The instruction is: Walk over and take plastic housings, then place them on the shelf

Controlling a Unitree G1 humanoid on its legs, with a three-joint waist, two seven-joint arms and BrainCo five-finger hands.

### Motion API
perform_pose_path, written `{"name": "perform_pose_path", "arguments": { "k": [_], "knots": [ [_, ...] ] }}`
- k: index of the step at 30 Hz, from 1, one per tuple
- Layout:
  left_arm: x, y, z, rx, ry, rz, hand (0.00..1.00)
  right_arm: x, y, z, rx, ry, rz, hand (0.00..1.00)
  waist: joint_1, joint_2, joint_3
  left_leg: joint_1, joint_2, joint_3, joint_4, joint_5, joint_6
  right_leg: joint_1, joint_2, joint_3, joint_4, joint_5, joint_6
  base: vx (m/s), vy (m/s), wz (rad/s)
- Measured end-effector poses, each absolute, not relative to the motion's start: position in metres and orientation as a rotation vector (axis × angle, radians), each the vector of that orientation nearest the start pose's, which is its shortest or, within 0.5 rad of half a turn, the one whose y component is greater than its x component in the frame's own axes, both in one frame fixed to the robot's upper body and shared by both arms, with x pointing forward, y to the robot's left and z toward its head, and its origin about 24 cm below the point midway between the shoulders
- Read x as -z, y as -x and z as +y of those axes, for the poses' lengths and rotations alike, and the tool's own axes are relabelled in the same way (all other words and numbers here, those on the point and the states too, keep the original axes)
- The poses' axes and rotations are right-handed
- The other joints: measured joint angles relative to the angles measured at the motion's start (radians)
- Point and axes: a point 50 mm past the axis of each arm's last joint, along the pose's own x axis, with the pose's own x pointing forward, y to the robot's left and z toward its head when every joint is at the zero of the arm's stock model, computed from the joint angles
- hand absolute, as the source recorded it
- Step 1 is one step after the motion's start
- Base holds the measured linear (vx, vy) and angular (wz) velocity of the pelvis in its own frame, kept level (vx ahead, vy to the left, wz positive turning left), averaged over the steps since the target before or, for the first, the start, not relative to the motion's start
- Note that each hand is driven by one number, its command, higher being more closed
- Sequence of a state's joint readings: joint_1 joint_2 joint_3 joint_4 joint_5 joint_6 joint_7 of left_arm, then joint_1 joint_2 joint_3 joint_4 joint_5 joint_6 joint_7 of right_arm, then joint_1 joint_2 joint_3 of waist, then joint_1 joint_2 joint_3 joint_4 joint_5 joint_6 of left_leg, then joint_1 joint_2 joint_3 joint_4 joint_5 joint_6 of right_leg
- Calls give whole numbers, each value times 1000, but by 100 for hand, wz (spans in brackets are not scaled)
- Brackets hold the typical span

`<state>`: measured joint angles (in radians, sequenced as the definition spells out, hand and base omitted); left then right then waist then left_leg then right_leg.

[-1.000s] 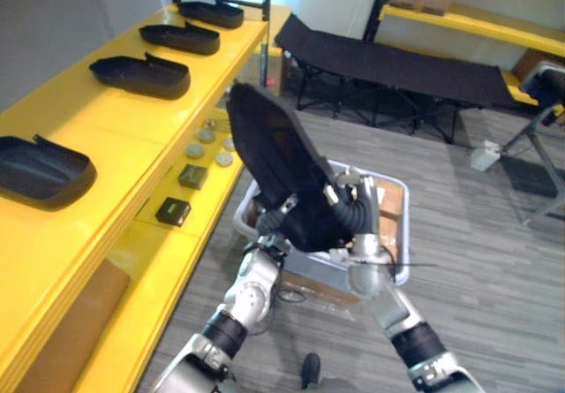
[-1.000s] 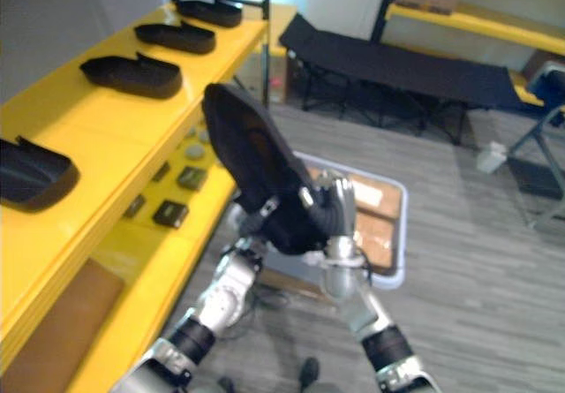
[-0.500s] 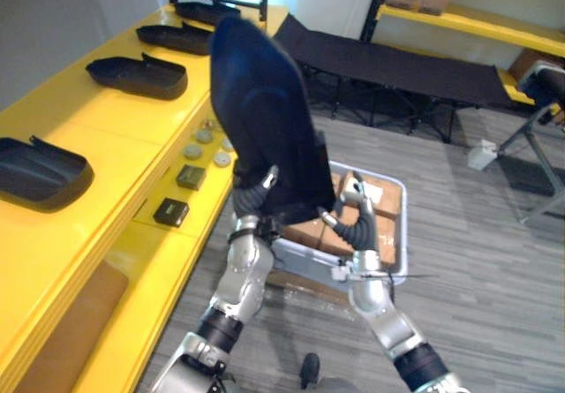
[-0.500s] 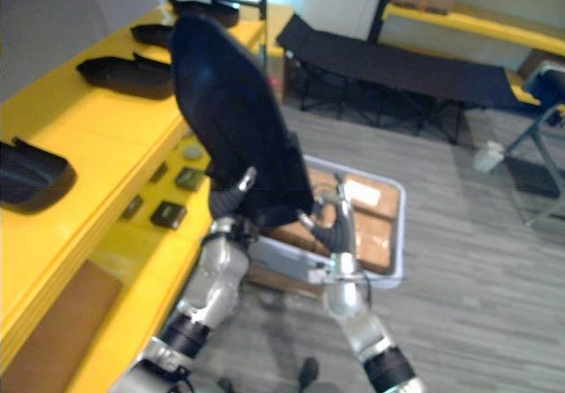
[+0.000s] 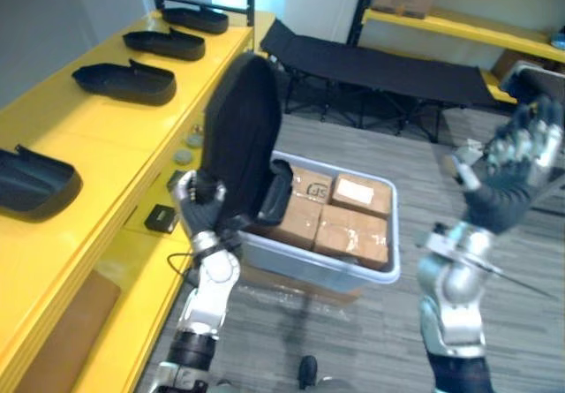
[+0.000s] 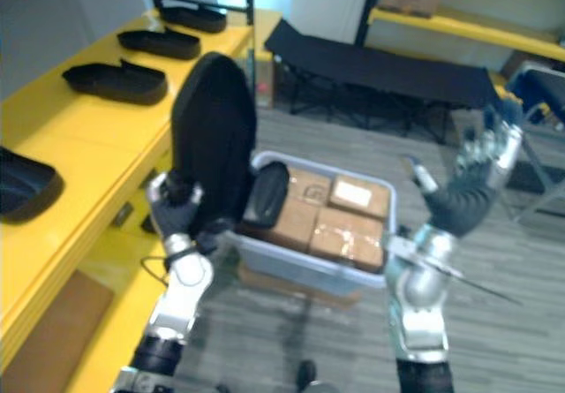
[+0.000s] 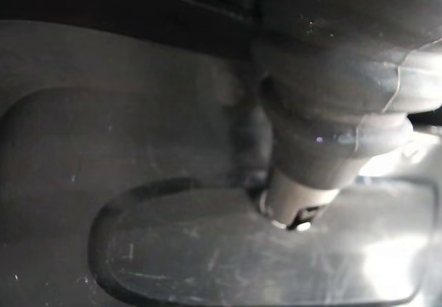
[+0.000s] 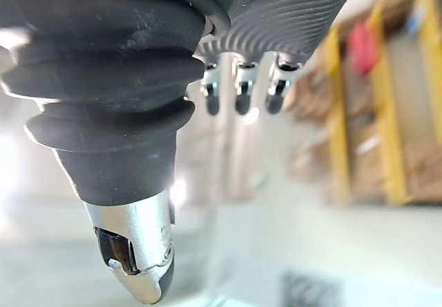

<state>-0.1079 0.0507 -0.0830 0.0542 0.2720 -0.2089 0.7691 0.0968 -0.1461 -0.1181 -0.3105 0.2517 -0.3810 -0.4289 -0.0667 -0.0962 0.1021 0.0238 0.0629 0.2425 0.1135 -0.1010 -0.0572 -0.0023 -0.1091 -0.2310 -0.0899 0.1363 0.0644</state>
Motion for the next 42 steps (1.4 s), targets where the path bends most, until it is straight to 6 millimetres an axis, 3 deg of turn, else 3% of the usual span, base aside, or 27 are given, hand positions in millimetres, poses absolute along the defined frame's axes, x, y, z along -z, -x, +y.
{"name": "perform_pose_path", "arguments": {
  "k": [5,7,12,15,17,22,23,25,30,33,37,39,42],
  "knots": [
    [-92,-239,142,-509,-69,-449,100,-35,-183,-222,538,-256,-131,0,-4,35,-9,-10,16,26,22,-26,-6,-15,15,32,9,1,0,38,8,-18],
    [-90,-234,139,-486,-26,-437,100,-24,-177,-219,550,-268,-81,0,-6,48,-6,-10,23,39,37,-39,-5,-15,19,44,9,1,1,-12,6,-19],
    [-80,-222,153,-537,22,-389,100,-29,-177,-222,540,-285,-145,0,-10,53,-3,-11,21,30,36,-40,-4,-12,17,36,0,-12,5,-40,-2,4],
    [-92,-212,171,-620,23,-446,100,-38,-186,-221,500,-280,-200,0,1,65,9,-25,9,-24,35,-36,0,6,5,-18,0,-19,7,-12,13,48],
    [-103,-207,186,-700,18,-499,100,-42,-199,-215,460,-275,-221,0,27,70,13,-26,-1,-61,32,-32,3,24,-4,-57,0,-23,11,4,26,69],
    [-127,-173,233,-962,-57,-627,100,-58,-236,-170,245,-259,-272,0,127,73,14,-48,-43,-208,18,-7,18,84,-33,-220,0,-40,25,37,32,84],
    [-128,-169,238,-989,-72,-628,100,-60,-241,-164,222,-259,-277,0,140,73,14,-53,-48,-226,18,-4,20,89,-35,-242,2,-40,25,50,43,92],
    [-125,-150,257,-1095,-133,-606,100,-64,-255,-145,133,-255,-278,0,198,72,14,-56,-67,-294,19,3,29,125,-45,-318,6,-39,26,67,57,91],
    [-115,-111,282,-1262,-236,-519,100,-73,-268,-109,-45,-266,-295,0,312,52,5,-48,-96,-386,17,5,31,183,-59,-407,3,-40,27,51,89,65],
    [-113,-94,285,-1290,-276,-497,100,-76,-273,-88,-157,-272,-288,0,348,30,-5,-48,-116,-416,17,5,31,203,-73,-435,9,-63,38,34,52,37],
    [-113,-85,287,-1319,-310,-487,100,-83,-279,-71,-290,-244,-286,0,361,19,2,-47,-122,-420,43,-8,28,212,-83,-435,42,-119,45,6,8,5],
    [-116,-83,290,-1331,-324,-507,100,-84,-281,-68,-333,-186,-287,0,360,45,17,-75,-110,-416,132,-55,26,215,-78,-435,86,-153,48,-68,25,-1],
    [-123,-84,292,-1321,-325,-561,100,-80,-282,-74,-346,-134,-253,0,351,56,24,-115,-105,-413,208,-90,28,235,-64,-473,97,-164,54,-77,18,26]
  ]
}}
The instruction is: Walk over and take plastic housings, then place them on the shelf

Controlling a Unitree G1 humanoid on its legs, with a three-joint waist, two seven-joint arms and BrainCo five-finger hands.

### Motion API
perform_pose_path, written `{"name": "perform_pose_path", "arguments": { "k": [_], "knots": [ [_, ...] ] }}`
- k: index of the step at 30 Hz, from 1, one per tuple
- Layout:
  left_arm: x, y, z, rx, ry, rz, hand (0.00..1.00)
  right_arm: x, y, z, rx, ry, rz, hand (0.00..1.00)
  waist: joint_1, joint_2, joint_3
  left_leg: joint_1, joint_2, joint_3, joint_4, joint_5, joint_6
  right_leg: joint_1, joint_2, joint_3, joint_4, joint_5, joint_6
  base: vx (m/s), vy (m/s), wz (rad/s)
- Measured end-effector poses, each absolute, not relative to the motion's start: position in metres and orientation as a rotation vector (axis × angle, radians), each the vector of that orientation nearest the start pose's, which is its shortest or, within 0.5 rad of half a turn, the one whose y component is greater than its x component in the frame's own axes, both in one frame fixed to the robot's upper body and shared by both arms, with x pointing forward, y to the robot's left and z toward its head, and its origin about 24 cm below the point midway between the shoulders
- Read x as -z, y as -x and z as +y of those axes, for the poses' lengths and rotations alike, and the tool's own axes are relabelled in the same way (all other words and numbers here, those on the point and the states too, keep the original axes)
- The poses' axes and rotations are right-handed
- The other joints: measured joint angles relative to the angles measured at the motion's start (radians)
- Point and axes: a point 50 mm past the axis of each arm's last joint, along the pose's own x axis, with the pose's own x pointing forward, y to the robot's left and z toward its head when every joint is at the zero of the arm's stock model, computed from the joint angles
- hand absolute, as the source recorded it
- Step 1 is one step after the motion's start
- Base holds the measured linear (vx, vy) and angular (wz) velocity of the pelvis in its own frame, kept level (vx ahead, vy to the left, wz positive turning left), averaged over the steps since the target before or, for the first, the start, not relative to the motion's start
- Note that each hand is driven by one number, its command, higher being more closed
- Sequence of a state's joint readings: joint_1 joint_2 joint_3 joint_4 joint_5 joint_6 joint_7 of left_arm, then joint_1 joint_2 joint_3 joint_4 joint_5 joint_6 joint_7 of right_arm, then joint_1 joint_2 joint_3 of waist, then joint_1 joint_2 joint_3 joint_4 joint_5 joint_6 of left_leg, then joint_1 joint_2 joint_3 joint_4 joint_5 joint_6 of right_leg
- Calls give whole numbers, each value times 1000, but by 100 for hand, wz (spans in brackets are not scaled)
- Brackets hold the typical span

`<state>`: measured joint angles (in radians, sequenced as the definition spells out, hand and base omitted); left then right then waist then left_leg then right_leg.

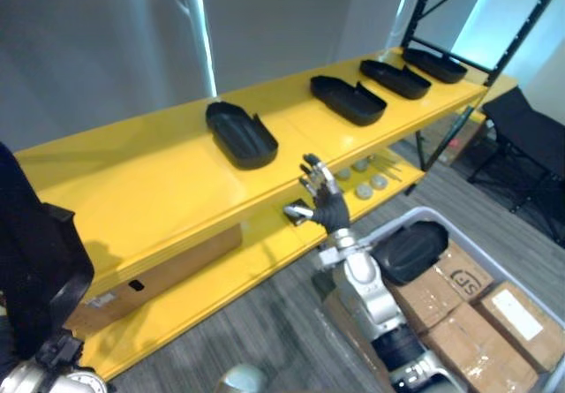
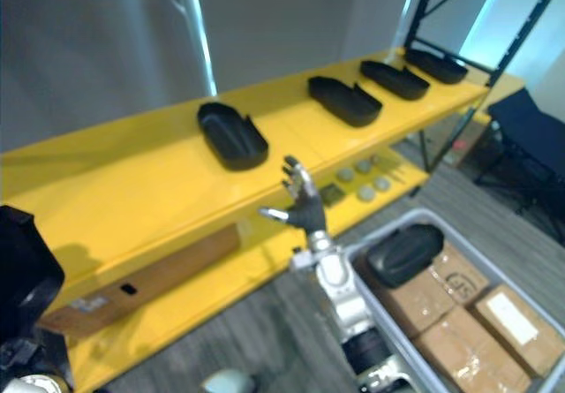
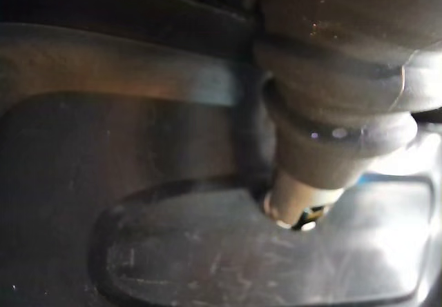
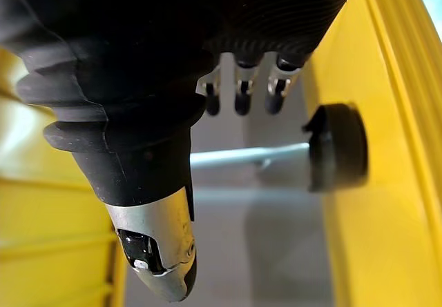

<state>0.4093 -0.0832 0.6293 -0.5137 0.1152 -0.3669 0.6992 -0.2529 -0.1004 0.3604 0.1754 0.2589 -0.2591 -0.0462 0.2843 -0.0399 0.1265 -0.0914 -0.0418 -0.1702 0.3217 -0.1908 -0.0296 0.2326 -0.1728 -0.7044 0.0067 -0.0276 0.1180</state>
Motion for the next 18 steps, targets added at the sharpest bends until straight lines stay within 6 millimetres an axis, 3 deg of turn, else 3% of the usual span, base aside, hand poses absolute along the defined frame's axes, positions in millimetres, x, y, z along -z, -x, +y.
{"name": "perform_pose_path", "arguments": {
  "k": [3,8,12,18],
  "knots": [
    [-128,-92,290,-1258,-240,-601,100,-75,-281,-86,-307,-89,-220,0,-14,-8,-4,4,22,75,-31,10,5,30,-22,-59,6,-7,13,-36,21,62],
    [-143,-106,275,-1103,-153,-721,100,-77,-278,-103,-243,-90,-238,0,-26,-15,-8,13,-27,49,-122,80,20,12,-71,-86,48,-9,9,30,85,39],
    [-166,-137,253,-795,-140,-861,100,-71,-271,-127,-148,-89,-253,0,-80,-14,-4,22,-55,-16,-184,135,24,-14,-106,38,145,-22,-13,41,87,64],
    [-168,-149,245,-602,2,-901,100,-89,-268,-137,-203,-56,-378,0,-85,-17,4,10,-42,27,-172,141,22,-28,-92,124,130,-28,-22,39,-9,1]
  ]
}}
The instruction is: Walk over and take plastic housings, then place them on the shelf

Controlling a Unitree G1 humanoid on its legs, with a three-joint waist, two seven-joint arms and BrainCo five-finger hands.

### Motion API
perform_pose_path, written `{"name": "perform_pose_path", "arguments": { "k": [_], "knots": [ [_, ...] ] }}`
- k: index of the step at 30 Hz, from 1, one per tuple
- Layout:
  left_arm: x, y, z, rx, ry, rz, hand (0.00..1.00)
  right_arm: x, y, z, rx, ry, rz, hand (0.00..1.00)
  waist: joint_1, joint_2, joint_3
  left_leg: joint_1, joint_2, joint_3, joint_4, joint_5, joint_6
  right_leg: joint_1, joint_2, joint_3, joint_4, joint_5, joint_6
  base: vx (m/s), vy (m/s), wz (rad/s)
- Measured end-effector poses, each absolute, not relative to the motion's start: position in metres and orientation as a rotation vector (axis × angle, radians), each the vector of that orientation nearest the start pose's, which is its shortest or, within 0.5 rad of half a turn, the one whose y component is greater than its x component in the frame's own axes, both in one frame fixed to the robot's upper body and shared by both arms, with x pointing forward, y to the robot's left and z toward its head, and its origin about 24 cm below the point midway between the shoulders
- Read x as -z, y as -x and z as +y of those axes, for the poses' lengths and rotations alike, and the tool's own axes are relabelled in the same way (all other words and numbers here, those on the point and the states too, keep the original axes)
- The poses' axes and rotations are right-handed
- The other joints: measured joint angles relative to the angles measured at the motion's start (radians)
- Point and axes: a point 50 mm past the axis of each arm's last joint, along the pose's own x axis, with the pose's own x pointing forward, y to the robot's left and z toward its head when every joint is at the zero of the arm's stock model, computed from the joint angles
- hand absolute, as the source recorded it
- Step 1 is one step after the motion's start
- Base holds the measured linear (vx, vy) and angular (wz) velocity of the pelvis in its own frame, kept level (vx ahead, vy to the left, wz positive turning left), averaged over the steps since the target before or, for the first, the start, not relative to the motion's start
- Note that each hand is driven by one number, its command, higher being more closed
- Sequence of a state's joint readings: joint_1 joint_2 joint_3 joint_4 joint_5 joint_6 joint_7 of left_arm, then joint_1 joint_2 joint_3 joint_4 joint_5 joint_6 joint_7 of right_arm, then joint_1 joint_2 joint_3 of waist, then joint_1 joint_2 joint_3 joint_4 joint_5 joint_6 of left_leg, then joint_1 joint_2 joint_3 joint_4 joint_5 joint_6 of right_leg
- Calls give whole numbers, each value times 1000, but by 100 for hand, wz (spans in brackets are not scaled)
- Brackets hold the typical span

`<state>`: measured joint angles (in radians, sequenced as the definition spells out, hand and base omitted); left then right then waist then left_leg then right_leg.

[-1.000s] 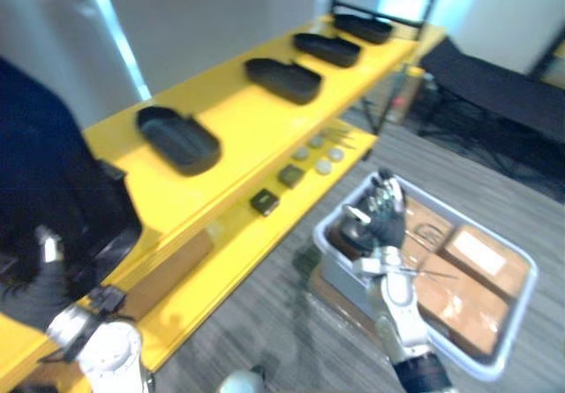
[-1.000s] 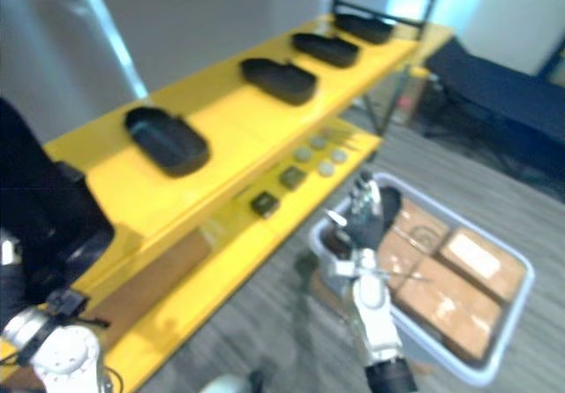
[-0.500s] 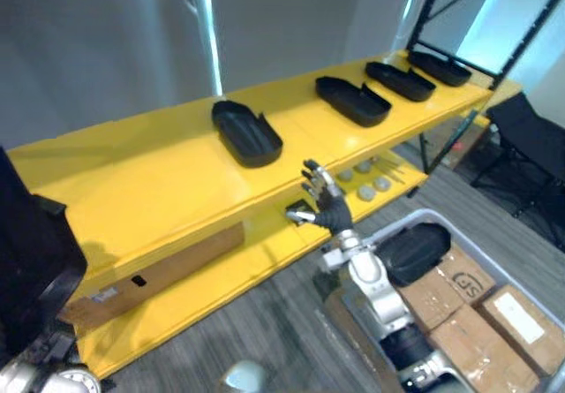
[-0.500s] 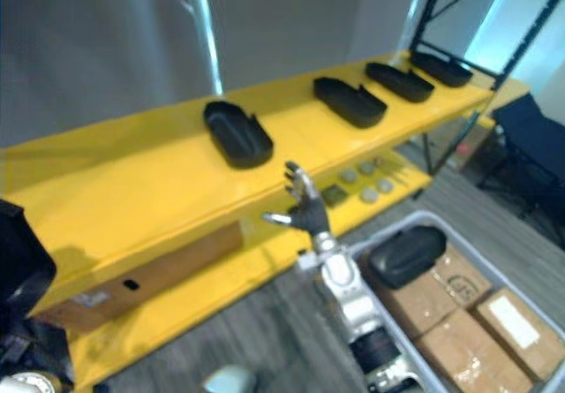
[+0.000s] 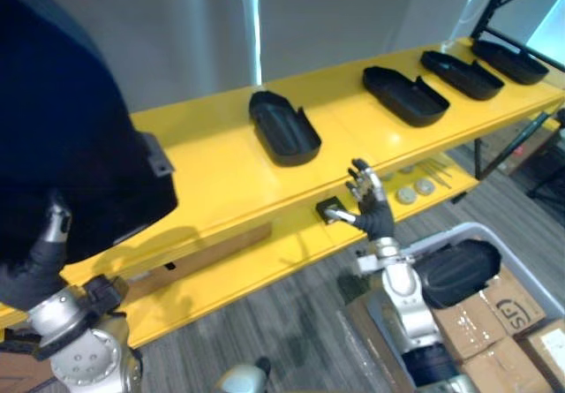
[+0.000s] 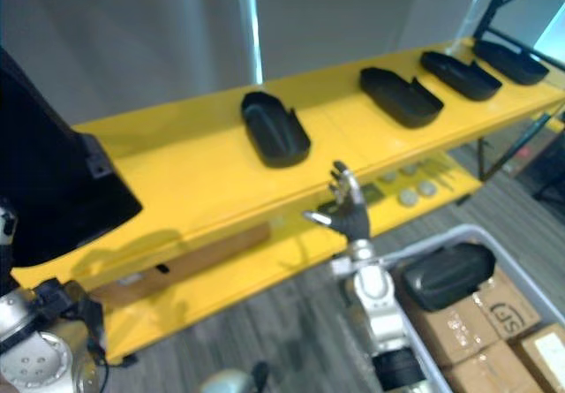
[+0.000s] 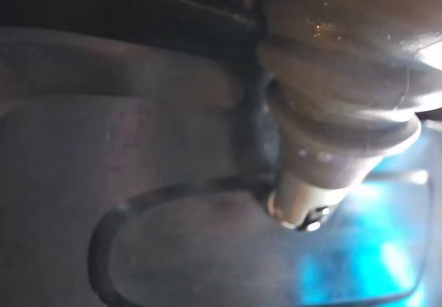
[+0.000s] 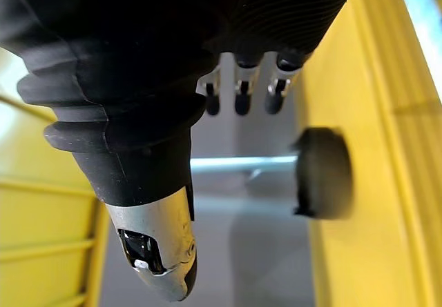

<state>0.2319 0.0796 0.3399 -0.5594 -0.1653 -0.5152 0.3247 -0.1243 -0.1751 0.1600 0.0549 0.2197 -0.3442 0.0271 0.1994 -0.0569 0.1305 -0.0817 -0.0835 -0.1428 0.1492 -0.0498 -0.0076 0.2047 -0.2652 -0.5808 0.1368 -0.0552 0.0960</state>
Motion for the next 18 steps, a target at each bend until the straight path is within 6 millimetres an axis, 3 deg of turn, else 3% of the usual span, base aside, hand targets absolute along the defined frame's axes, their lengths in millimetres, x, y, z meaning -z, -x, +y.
{"name": "perform_pose_path", "arguments": {
  "k": [5,8,10,12,18],
  "knots": [
    [-154,-158,240,-499,104,-835,100,-93,-268,-134,-271,-41,-397,0,-10,22,35,-6,36,19,26,-6,-19,10,40,18,-26,-1,-1,-68,-62,-11],
    [-153,-157,237,-462,83,-828,100,-94,-266,-135,-285,-37,-409,0,-25,26,68,-8,35,38,24,-4,-33,14,32,40,-9,-46,3,-159,-25,-3],
    [-151,-157,236,-439,75,-815,100,-91,-260,-138,-270,-47,-423,0,-38,31,90,-33,62,166,81,-32,-19,39,6,10,6,-102,47,-118,-4,31],
    [-150,-157,235,-412,62,-808,100,-90,-257,-142,-249,-50,-429,0,-50,48,96,-73,103,249,150,-45,-8,40,2,-25,39,-121,54,-74,40,61],
    [-152,-155,239,-411,29,-818,100,-104,-257,-136,-258,-34,-532,0,-21,40,105,-173,118,331,282,-121,33,7,-35,-57,82,-153,87,0,96,27]
  ]
}}
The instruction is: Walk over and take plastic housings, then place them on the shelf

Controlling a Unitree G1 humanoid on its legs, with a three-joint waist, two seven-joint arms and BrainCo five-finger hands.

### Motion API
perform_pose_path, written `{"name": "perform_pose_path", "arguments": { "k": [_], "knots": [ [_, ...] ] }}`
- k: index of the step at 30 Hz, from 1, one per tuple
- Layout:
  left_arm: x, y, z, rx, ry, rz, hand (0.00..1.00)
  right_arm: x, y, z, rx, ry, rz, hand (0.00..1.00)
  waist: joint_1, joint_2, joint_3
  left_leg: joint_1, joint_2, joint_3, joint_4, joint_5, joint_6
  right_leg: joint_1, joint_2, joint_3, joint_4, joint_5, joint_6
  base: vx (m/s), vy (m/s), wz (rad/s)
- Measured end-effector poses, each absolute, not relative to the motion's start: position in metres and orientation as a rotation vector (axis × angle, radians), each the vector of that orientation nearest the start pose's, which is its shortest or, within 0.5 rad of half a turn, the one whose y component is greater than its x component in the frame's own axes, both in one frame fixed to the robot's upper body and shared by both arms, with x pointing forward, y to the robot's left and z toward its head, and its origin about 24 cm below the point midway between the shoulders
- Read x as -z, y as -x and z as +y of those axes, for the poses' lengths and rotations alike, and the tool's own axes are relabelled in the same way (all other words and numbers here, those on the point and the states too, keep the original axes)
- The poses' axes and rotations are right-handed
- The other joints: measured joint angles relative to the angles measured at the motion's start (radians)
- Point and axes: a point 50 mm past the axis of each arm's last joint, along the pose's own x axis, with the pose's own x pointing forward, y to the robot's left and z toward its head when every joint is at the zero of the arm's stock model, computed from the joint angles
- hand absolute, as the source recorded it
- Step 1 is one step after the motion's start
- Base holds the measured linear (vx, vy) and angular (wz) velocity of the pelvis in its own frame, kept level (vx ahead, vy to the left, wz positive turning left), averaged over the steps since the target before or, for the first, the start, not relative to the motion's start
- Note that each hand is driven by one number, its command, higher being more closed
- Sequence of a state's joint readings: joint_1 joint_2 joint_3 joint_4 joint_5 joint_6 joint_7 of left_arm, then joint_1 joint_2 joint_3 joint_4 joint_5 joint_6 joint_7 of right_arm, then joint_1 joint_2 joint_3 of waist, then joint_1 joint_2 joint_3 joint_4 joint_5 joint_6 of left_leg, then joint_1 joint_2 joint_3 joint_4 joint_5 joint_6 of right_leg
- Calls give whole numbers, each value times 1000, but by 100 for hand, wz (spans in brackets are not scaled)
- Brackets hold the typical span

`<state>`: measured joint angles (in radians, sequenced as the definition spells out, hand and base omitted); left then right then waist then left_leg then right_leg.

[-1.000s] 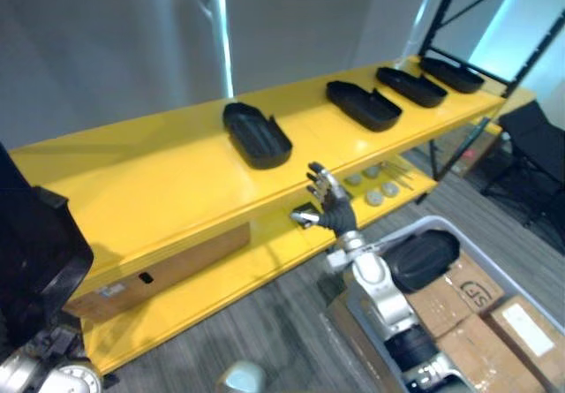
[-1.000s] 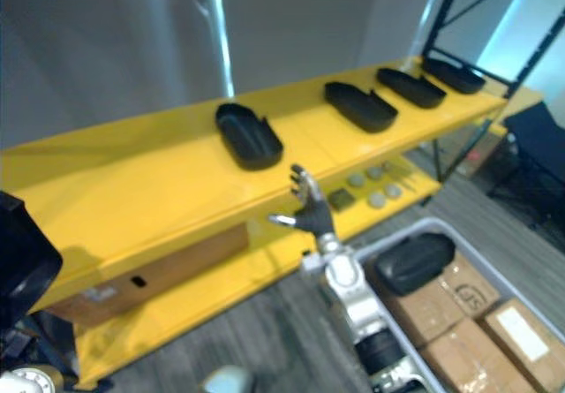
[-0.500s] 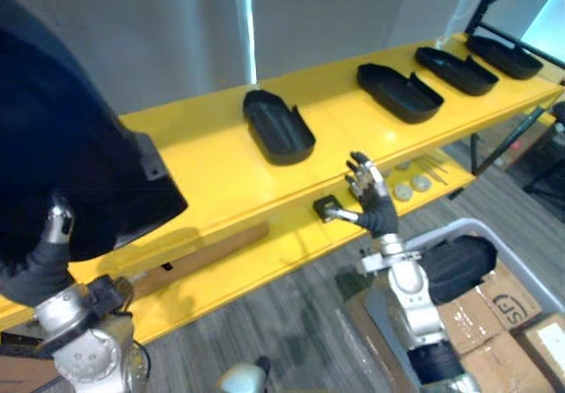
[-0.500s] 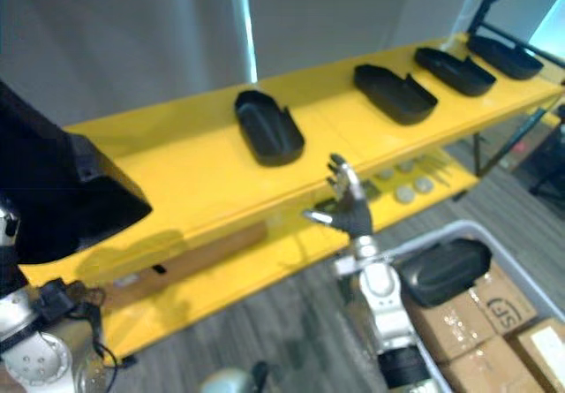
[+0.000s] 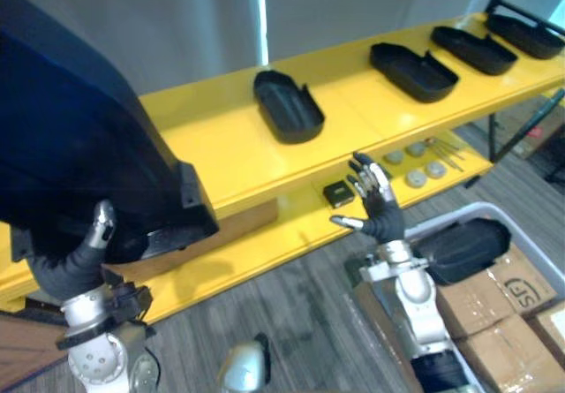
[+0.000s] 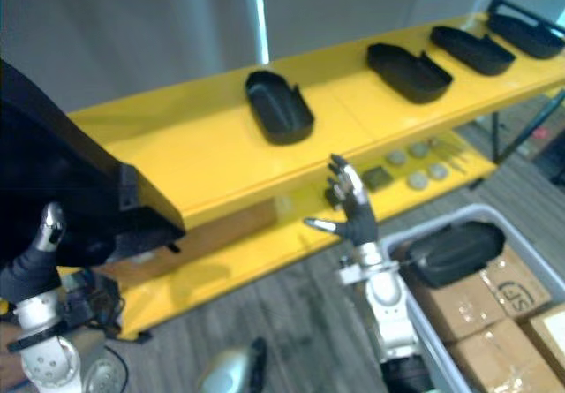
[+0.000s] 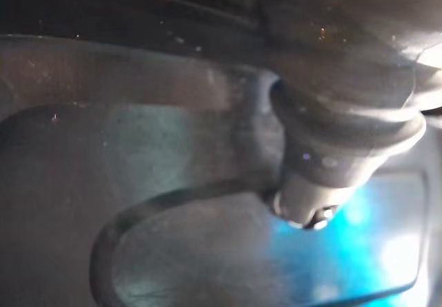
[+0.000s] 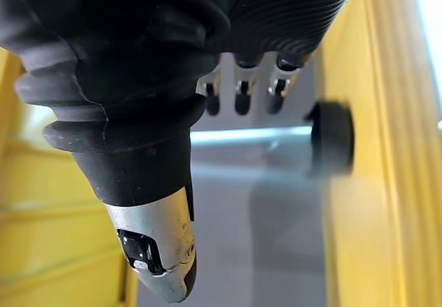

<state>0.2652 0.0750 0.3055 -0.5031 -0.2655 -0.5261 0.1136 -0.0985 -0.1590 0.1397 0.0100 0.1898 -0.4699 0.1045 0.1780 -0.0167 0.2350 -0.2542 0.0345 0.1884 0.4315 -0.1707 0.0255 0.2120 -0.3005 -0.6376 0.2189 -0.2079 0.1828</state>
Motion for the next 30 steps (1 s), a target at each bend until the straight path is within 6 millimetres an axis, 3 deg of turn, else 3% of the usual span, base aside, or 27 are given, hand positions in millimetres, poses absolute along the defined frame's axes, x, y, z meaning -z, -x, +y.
{"name": "perform_pose_path", "arguments": {
  "k": [3,5,7,9,10,12,13,15,17,19,20,21,22,24,26,30],
  "knots": [
    [-157,-155,243,-405,-10,-833,100,-111,-258,-135,-246,-21,-577,0,18,-23,-12,-31,-29,9,56,-57,22,6,-31,-13,6,8,0,159,120,18],
    [-162,-157,243,-378,-31,-852,100,-113,-259,-138,-222,-10,-590,0,15,-29,-17,-21,-57,-12,67,-64,37,16,-57,-14,53,49,-2,265,165,57],
    [-167,-159,245,-365,-50,-880,100,-117,-261,-141,-200,-2,-607,0,15,-32,-19,7,-64,-17,34,-65,48,-3,-75,11,151,90,-39,299,181,54],
    [-168,-157,251,-394,-72,-877,100,-124,-263,-140,-193,14,-645,0,25,-36,-21,73,-65,-38,-27,-58,59,-80,-90,91,380,114,-90,254,80,15],
    [-168,-158,252,-395,-78,-874,100,-129,-263,-141,-177,32,-678,0,24,-35,-21,119,-65,-51,-62,-56,61,-116,-73,133,488,71,-113,249,29,17],
    [-171,-161,252,-378,-91,-879,100,-134,-263,-145,-142,26,-715,0,4,-29,-30,171,-66,-88,-113,-49,53,-160,-22,145,553,-6,-137,215,-7,37],
    [-172,-166,252,-361,-92,-878,100,-141,-263,-149,-122,17,-749,0,-7,-22,-32,212,-67,-117,-150,-40,44,-194,9,147,549,-50,-165,179,-24,48],
    [-172,-178,252,-343,-84,-859,100,-159,-257,-158,-97,-36,-833,0,-31,1,-39,260,-62,-158,-194,-28,30,-257,48,174,484,-83,-176,183,-73,67],
    [-168,-194,252,-328,-66,-819,100,-184,-249,-167,-80,-79,-952,0,-60,19,-53,286,-61,-210,-210,-28,22,-328,64,256,390,-80,-174,210,-153,89],
    [-161,-210,253,-342,-29,-765,100,-204,-246,-176,-78,-123,-1044,0,-98,31,-63,309,-42,-267,-214,-34,-4,-395,74,369,289,-53,-143,175,-231,93],
    [-160,-212,252,-341,-24,-756,100,-206,-245,-178,-76,-132,-1052,0,-103,26,-69,309,-38,-274,-214,-38,-14,-401,73,393,250,-32,-137,175,-312,92],
    [-160,-214,251,-345,-17,-746,100,-208,-244,-180,-87,-155,-1062,0,-106,-1,-85,307,-41,-300,-213,-55,-46,-399,71,436,160,61,-137,186,-404,77],
    [-155,-215,250,-356,-1,-728,100,-208,-244,-181,-109,-163,-1059,0,-103,-16,-100,309,-36,-324,-211,-77,-83,-381,72,444,114,143,-69,200,-427,66],
    [-143,-214,245,-357,29,-658,100,-208,-245,-182,-132,-161,-1053,0,-103,49,-124,305,46,-305,-218,-70,-108,-313,144,366,29,163,-98,186,-342,57],
    [-142,-214,243,-351,3,-639,100,-211,-245,-183,-139,-145,-1062,0,-98,74,-140,313,92,-292,-259,-36,-157,-265,183,315,-31,175,-117,209,-281,62],
    [-143,-214,241,-322,-9,-611,100,-231,-243,-180,-193,-123,-1115,0,-83,78,-140,340,114,-244,-283,9,-147,-178,211,260,-114,182,-130,114,-149,41]
  ]
}}
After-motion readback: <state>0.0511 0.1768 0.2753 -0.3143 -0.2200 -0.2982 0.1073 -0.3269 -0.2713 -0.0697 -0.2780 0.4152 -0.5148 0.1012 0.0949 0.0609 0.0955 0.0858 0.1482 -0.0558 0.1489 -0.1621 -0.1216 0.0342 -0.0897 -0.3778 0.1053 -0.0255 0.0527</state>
